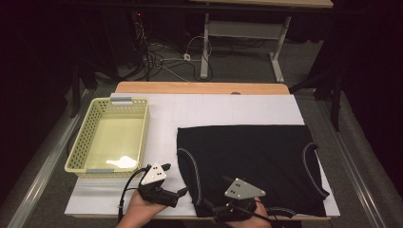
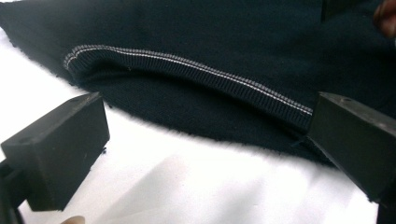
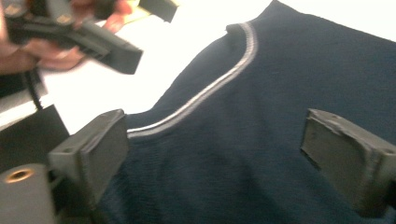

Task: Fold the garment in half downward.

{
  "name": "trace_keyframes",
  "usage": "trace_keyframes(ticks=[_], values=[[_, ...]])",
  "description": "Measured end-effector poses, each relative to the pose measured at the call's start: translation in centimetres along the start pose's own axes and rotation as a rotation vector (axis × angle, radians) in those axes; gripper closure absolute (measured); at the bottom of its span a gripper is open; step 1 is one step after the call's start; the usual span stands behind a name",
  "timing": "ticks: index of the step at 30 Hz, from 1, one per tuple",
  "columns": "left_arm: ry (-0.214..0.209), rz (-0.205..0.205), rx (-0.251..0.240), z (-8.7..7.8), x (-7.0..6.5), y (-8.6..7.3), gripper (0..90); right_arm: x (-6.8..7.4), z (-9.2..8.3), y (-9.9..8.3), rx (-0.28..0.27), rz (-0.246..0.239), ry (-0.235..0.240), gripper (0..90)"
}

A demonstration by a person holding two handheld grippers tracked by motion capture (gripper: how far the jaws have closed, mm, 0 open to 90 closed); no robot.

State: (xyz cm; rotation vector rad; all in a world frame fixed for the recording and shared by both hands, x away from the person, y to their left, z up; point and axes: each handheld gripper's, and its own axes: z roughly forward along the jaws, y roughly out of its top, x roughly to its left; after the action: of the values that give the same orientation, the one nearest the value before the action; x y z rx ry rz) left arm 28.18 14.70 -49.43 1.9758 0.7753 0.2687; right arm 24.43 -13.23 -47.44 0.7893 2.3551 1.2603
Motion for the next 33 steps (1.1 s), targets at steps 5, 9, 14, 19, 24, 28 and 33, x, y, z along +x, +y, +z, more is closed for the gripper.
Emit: trace_keyframes(ticks=[5, 9, 14, 19, 24, 28, 33], values=[[0.000, -0.003, 0.004, 0.0, 0.0, 0.0, 0.0, 2.1, 0.9, -0.2, 0.032, -0.036, 0.044, 22.8], [0.000, -0.001, 0.003, 0.0, 0.0, 0.0, 0.0, 3.3, 1.7, -0.4, 0.059, -0.061, 0.082, 26.9], [-0.002, -0.003, 0.006, 0.0, 0.0, 0.0, 0.0, 4.2, 2.6, -0.5, 0.085, -0.088, 0.096, 30.5], [0.001, -0.005, 0.004, 0.1, 0.0, 0.0, 0.0, 4.5, 3.0, -0.5, 0.104, -0.104, 0.065, 38.9], [0.000, -0.005, 0.008, 0.1, 0.1, 0.0, 0.0, 4.8, 3.1, -0.5, 0.120, -0.135, 0.016, 46.3], [0.001, -0.005, 0.008, 0.1, 0.1, 0.0, 0.0, 4.6, 3.0, -0.5, 0.126, -0.137, -0.002, 57.6], [0.006, -0.006, 0.004, 0.0, 0.0, 0.0, 0.0, 4.5, 2.9, -0.4, 0.140, -0.158, -0.018, 65.6]])
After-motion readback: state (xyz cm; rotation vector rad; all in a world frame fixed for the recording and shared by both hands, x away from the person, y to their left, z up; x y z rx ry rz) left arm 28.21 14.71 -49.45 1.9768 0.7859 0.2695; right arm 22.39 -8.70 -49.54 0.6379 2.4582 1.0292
